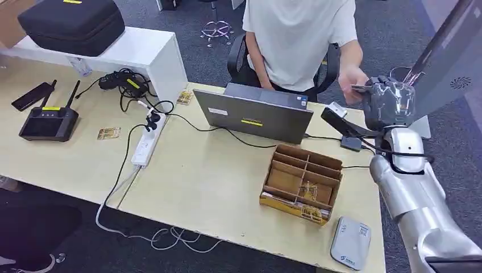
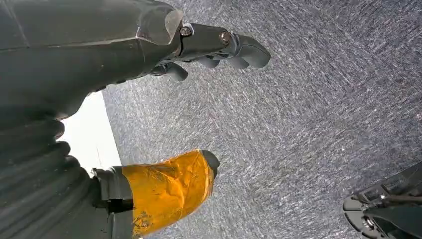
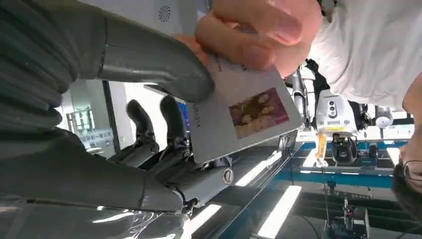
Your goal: Pass the card to the sensor for recognition and then transmit it.
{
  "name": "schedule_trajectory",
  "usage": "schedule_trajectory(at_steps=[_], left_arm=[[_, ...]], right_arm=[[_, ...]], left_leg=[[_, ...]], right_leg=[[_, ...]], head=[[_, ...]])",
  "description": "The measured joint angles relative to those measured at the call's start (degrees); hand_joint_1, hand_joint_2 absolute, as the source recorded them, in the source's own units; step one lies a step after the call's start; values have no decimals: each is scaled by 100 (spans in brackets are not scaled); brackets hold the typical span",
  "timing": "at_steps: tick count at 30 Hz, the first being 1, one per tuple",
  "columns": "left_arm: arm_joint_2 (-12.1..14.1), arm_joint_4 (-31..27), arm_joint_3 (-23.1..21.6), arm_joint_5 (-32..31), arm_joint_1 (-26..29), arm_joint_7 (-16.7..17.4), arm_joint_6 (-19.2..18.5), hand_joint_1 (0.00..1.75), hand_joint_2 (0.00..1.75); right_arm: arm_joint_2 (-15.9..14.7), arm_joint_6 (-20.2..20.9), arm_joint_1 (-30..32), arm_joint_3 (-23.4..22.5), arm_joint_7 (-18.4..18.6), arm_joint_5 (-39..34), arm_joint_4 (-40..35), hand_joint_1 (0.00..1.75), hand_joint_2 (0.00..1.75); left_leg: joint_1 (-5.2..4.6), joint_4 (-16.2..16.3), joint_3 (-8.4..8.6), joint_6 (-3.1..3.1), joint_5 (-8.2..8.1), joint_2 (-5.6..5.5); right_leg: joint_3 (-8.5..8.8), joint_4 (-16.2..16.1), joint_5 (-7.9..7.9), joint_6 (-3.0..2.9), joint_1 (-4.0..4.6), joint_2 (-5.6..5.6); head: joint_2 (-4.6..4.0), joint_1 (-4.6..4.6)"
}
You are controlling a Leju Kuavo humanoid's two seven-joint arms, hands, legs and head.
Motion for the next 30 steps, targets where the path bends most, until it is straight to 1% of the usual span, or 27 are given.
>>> schedule_trajectory(at_steps=[5,10,16,21,23,27,29,30], left_arm=[[-11,0,13,31,1,52,-101,0,175],[-18,0,48,55,1,59,-87,0,175],[-17,0,114,59,4,61,-9,0,175],[-17,0,140,70,3,81,4,0,175],[-17,0,149,103,5,118,42,0,175],[-20,2,227,192,13,199,129,0,175],[-20,2,293,227,32,232,157,0,175],[-20,2,306,236,41,240,175,0,175]], right_arm=[[0,-2,14,2,-37,-44,-46,175,175],[-9,-26,73,2,-92,-105,-133,175,175],[-155,-66,516,2,-203,-260,-610,175,175],[-216,-70,644,2,-216,-302,-798,175,175],[-297,-118,777,0,-276,-418,-962,175,175],[-657,-291,1563,-159,-465,-721,-1854,175,175],[-925,-361,2151,-396,-568,-857,-2416,175,175],[-1010,-383,2415,-501,-614,-903,-2624,175,175]], left_leg=[[0,0,1,0,0,0],[0,1,2,0,0,3],[0,1,0,0,-1,3],[0,1,2,0,-1,11],[0,2,3,0,-1,9],[0,3,-1,0,-1,-16],[0,3,-5,1,-4,-22],[-1,3,-8,5,-7,-22]], right_leg=[[0,0,1,-1,0,1],[0,0,1,-1,0,1],[-1,0,1,-1,0,5],[-5,0,1,-1,0,12],[-5,-1,1,-1,0,9],[1,-5,-2,-1,1,-16],[3,-10,-5,2,0,-21],[2,-10,-5,3,0,-21]], head=[[0,2],[0,0],[0,2],[-2,0],[0,0],[0,0],[0,-2],[0,4]])
